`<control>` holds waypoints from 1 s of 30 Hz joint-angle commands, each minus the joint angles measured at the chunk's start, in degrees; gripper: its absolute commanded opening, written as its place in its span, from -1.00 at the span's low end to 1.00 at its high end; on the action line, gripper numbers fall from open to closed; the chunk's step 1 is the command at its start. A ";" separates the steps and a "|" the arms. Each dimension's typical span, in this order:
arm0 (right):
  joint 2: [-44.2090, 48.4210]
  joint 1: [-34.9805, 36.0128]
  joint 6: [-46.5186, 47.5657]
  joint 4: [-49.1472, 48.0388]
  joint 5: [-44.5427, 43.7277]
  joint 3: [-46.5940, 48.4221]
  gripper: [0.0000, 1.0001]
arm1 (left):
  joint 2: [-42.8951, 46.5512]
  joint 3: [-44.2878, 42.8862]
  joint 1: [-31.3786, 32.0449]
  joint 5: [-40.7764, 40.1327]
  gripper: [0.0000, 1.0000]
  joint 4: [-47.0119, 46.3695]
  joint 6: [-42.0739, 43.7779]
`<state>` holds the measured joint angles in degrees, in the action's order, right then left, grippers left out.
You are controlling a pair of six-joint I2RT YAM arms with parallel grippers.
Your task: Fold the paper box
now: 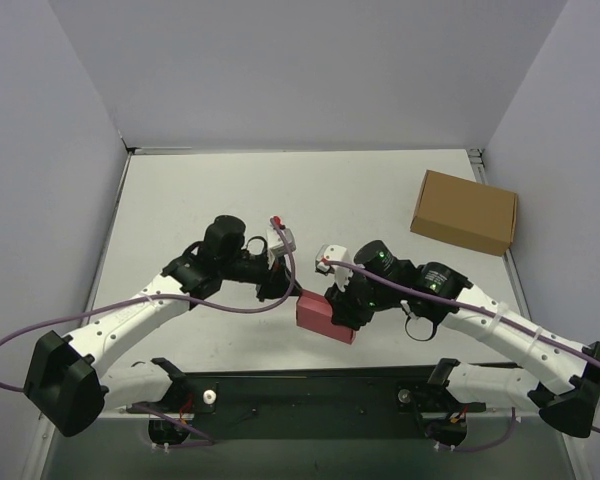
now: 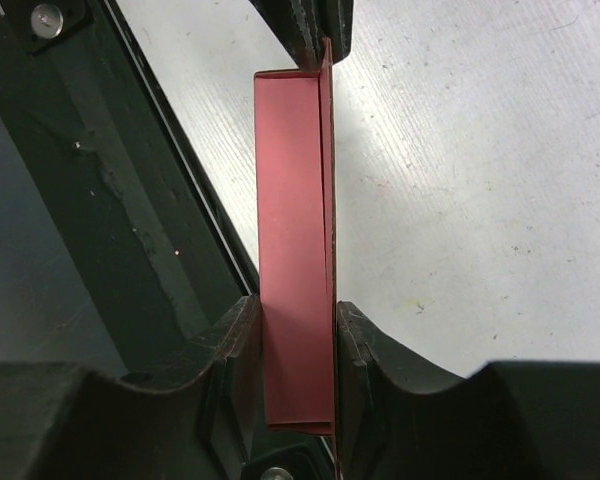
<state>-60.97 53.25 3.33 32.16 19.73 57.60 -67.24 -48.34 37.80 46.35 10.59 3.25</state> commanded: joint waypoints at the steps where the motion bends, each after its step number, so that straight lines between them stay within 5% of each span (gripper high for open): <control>1: -1.08 0.71 1.41 0.88 -4.17 1.11 -0.60 | -1.05 -4.30 0.69 -0.82 -0.67 1.88 0.01; 17: -3.98 4.22 1.77 1.59 -17.86 2.34 -0.61 | -4.74 -8.18 4.56 -16.62 -0.65 11.47 -2.98; 30: -6.09 5.10 -0.17 0.10 -27.80 2.69 -0.62 | -5.18 -7.65 5.88 -25.43 -0.76 11.48 -17.12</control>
<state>-67.40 58.70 4.58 31.24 1.26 58.41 -72.69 -54.48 43.42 23.11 19.90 -8.45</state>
